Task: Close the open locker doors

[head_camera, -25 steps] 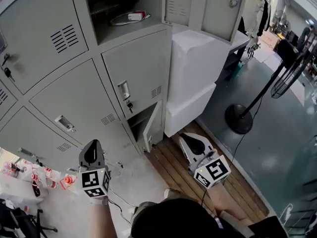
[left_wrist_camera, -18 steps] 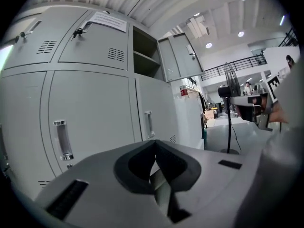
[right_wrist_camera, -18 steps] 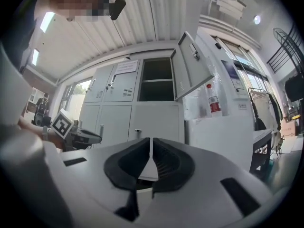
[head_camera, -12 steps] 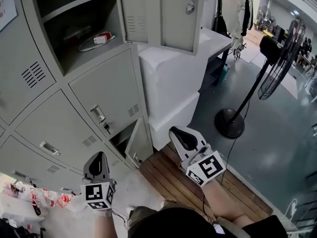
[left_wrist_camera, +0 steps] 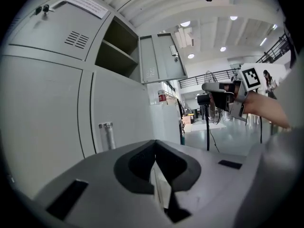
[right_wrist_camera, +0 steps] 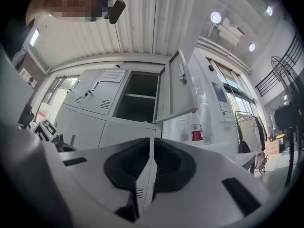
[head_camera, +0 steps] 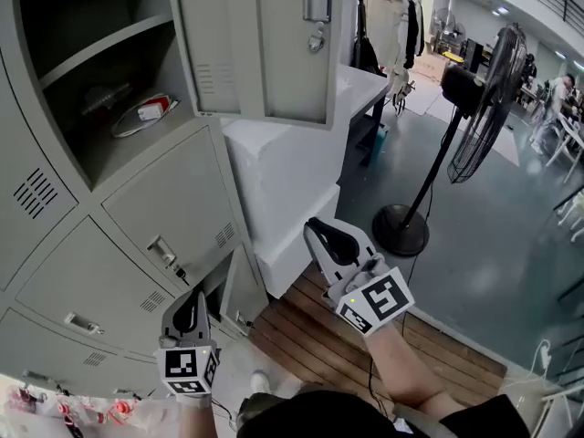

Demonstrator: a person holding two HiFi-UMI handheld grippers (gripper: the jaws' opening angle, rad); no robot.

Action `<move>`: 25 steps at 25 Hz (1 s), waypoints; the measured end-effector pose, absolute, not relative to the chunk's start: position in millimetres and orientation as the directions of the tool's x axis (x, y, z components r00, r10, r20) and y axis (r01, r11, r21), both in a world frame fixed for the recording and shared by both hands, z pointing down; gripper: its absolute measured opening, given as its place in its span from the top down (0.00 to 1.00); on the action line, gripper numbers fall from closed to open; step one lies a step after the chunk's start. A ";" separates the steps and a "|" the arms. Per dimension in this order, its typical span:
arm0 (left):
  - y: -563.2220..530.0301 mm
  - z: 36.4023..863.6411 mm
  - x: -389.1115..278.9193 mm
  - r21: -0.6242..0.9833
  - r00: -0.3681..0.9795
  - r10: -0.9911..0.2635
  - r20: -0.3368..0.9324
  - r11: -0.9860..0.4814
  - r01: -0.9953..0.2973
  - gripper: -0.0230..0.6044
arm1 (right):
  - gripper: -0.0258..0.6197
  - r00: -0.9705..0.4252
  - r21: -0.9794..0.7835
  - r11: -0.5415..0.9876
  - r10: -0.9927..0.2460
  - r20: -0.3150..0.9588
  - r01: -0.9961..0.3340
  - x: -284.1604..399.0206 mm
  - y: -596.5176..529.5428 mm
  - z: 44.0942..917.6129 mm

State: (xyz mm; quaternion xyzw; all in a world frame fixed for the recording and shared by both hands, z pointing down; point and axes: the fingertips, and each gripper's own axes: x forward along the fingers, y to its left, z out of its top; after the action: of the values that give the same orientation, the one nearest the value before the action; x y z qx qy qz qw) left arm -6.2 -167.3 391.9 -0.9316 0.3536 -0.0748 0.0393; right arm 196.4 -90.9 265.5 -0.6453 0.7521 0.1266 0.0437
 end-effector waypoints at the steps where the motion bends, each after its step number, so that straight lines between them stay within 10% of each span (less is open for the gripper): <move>1: -171.6 391.1 -1.3 -0.129 0.752 -0.650 0.111 -0.759 -0.638 0.95 | 0.93 -0.150 0.137 0.120 -0.960 -0.235 -0.983 198.8 -93.9 261.5; 15: -207.5 385.2 49.4 -0.115 0.874 -0.474 0.107 -0.879 -0.463 0.95 | 0.92 0.037 0.150 -0.091 -0.945 -0.326 -0.985 253.0 -123.4 207.5; 25: -225.2 384.7 67.0 -0.119 0.902 -0.419 0.108 -0.906 -0.406 0.95 | 0.74 0.096 0.106 -0.141 -0.932 -0.349 -0.984 288.5 -143.3 184.3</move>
State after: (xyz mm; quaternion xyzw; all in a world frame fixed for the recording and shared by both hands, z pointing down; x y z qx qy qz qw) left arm 67.0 -225.2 384.7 -0.9740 0.2118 -0.0658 0.0467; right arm 288.5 -143.3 184.3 -0.7362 0.6509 0.1687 0.0769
